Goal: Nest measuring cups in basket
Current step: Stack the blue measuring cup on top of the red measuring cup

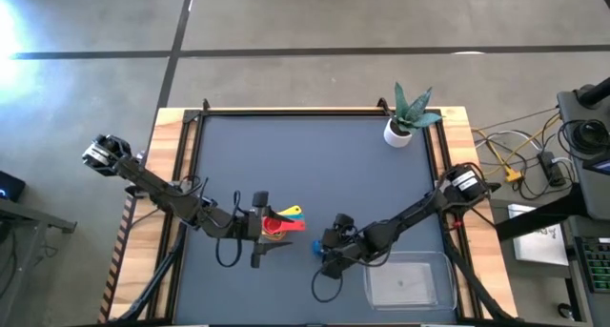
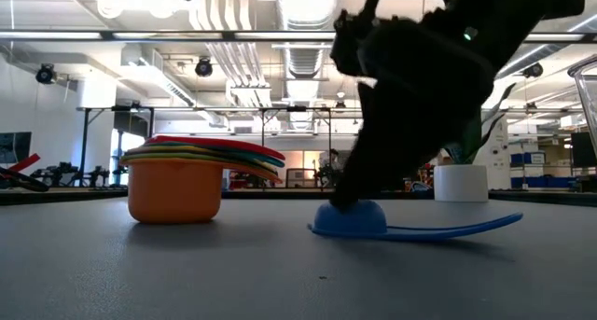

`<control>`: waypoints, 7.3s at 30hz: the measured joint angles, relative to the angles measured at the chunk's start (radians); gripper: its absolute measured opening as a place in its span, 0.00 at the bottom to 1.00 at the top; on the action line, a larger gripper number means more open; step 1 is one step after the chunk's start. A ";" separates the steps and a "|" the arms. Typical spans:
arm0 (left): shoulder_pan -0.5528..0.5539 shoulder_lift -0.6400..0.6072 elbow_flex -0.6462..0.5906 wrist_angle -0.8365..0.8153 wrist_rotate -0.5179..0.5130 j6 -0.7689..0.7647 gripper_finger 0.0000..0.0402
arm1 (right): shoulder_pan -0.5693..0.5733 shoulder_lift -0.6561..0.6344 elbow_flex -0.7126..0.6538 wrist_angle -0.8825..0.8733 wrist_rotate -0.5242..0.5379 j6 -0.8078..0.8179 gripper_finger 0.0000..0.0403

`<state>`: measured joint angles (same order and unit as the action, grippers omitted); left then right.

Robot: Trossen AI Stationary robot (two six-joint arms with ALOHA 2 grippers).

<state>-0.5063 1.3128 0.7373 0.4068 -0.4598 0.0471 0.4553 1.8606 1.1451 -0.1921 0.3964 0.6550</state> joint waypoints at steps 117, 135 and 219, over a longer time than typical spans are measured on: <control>0.043 0.229 0.295 -0.685 -0.219 -0.504 0.03 | -0.244 -0.435 -0.187 0.364 -0.305 -0.332 0.73; 0.071 0.125 0.254 -0.823 -0.200 -0.736 0.04 | -0.076 -0.302 0.054 -0.008 0.183 -0.634 0.68; 0.171 0.134 0.257 -0.795 -0.111 -0.699 0.00 | -0.028 0.000 0.384 -0.522 0.624 -0.525 0.23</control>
<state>-0.3351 1.4464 0.9943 -0.3882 -0.5708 -0.6521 0.4272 1.8603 1.5295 -0.7138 1.0201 0.1300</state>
